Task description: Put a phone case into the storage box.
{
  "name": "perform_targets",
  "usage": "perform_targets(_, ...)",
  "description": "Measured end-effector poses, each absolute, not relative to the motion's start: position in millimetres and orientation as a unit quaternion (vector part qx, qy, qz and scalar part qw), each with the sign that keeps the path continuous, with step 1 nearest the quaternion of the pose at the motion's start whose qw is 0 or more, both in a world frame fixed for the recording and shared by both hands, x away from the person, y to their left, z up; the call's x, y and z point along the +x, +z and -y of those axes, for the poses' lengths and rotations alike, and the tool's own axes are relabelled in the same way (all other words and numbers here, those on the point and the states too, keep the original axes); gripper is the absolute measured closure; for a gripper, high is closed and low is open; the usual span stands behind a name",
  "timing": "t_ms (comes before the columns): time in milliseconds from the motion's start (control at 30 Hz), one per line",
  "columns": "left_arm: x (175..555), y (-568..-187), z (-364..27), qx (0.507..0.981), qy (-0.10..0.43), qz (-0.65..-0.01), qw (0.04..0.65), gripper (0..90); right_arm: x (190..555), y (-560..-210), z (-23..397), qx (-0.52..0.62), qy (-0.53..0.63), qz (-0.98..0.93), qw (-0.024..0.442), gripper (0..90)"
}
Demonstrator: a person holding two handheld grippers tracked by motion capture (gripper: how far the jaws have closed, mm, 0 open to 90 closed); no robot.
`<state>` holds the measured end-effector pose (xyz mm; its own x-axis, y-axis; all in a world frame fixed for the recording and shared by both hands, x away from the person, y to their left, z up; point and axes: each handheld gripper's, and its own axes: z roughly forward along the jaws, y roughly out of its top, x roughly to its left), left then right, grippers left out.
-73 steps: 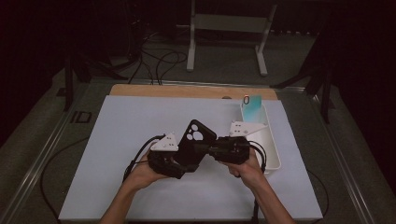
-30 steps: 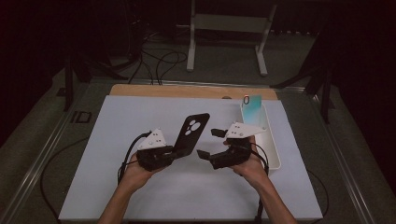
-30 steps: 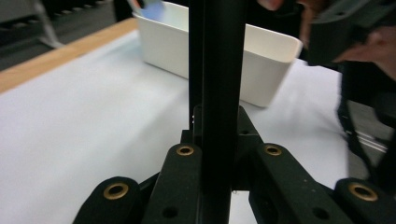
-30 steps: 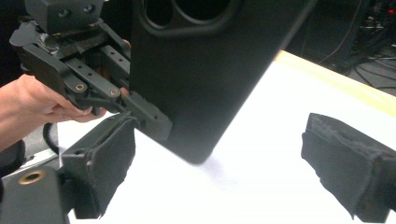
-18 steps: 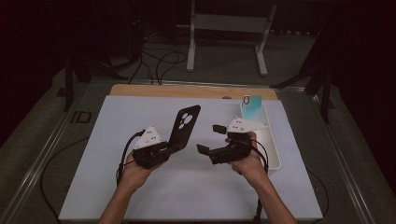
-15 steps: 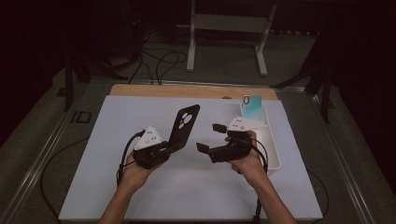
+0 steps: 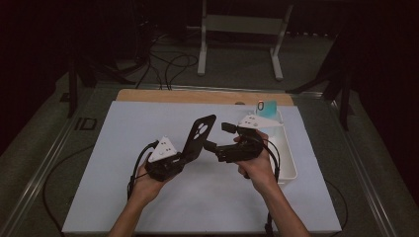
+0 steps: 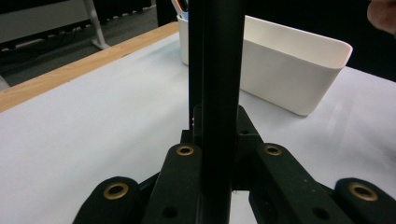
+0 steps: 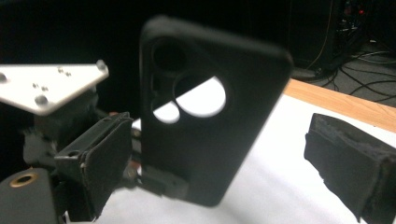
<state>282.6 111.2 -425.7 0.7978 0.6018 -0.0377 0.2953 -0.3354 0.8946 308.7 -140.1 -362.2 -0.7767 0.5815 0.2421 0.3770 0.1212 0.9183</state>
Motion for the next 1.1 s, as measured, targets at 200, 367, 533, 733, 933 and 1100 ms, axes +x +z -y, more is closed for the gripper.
perform_targets(200, 281.2, -428.2, -107.7, 0.806, 0.151, -0.272, 0.504, 85.4, 310.2, -358.4, 134.6, 0.327, 0.583, -0.739, 0.086, 7.9)
perform_targets(367, 279.5, -429.5, -104.5, 0.806, 0.152, -0.267, 0.505, 85.4, 311.7, -360.0, 130.1, 0.333, 0.584, -0.735, 0.088, 7.9)
perform_targets(533, 278.4, -431.6, -100.5, 0.810, 0.151, -0.264, 0.501, 85.4, 313.5, -360.8, 128.3, 0.344, 0.588, -0.727, 0.083, 8.0)
perform_targets(733, 275.8, -433.6, -94.3, 0.816, 0.156, -0.255, 0.494, 85.4, 315.1, -363.1, 126.3, 0.363, 0.588, -0.718, 0.082, 8.0)
perform_targets(933, 274.6, -436.0, -88.8, 0.821, 0.156, -0.252, 0.488, 85.2, 315.5, -366.4, 123.3, 0.376, 0.584, -0.714, 0.084, 11.0)
perform_targets(1100, 274.9, -436.7, -87.6, 0.822, 0.151, -0.249, 0.490, 84.8, 313.2, -366.1, 122.9, 0.375, 0.583, -0.714, 0.095, 12.2)
